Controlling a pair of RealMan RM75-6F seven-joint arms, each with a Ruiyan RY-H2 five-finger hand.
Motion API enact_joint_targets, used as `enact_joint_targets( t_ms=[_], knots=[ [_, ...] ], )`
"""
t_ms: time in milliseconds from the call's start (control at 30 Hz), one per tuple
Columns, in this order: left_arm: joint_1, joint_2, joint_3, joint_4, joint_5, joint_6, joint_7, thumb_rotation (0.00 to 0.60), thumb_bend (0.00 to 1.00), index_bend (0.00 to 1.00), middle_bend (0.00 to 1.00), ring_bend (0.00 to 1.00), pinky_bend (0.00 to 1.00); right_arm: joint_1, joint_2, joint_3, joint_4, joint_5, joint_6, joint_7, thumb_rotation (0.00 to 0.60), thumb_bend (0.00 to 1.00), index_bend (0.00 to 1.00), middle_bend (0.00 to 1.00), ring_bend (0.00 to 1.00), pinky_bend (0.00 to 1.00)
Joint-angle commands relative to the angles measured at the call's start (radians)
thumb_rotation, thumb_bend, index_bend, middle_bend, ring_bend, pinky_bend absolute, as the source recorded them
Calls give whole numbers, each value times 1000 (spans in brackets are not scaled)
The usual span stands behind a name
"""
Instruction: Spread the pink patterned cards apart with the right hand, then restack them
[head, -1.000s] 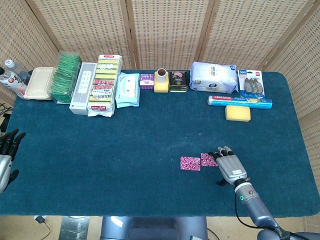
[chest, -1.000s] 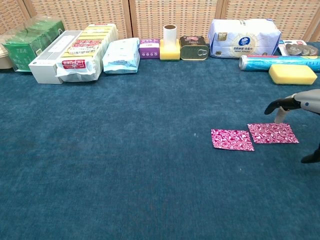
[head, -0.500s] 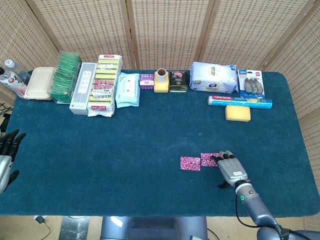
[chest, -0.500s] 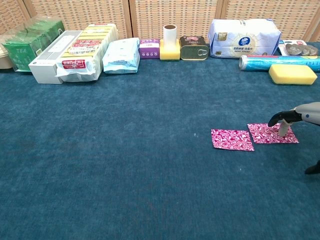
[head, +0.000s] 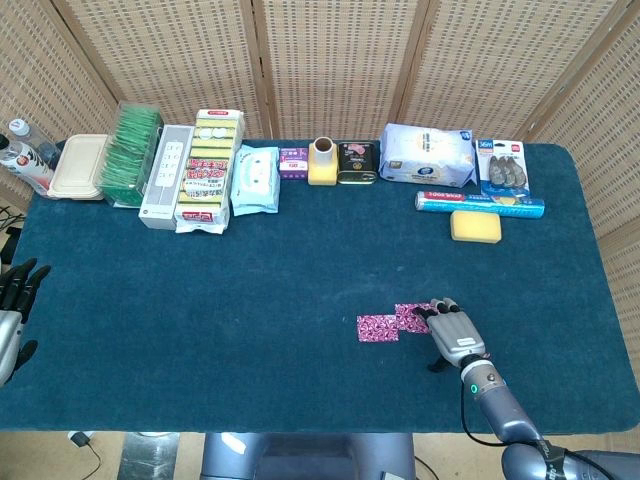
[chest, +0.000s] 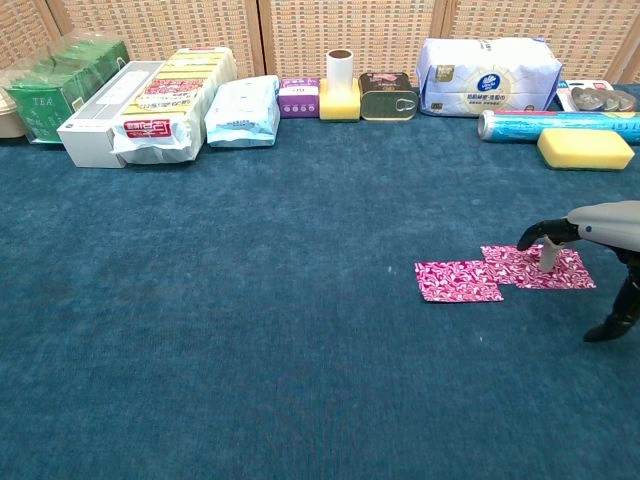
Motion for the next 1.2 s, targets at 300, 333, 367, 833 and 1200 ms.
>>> enact_joint_targets(
  t_ms=[300,333,367,833,1200],
  knots=[
    [0,-1,0,0,-1,1,1,600,133,0,0,0,71,29,-36,19,15,45,-2,-19,599,65,148,227,92,39],
    [0,0,-1,0,-1,1,1,600,133,0,0,0,71,32,-39,22,15,49,0,-20,599,65,148,219,87,39],
    [0,0,-1,0,-1,1,0,600,133,0,0,0,71,35,-41,24,15,52,2,-21,599,65,148,213,84,39],
    [0,1,-1,1,-1,2,-5,600,134,0,0,0,71,54,-38,37,-34,63,41,-44,600,66,148,191,69,39],
    [1,2,1,1,3,4,-7,600,133,0,0,0,71,63,-23,33,-91,61,73,-69,600,66,148,191,69,39]
  ],
)
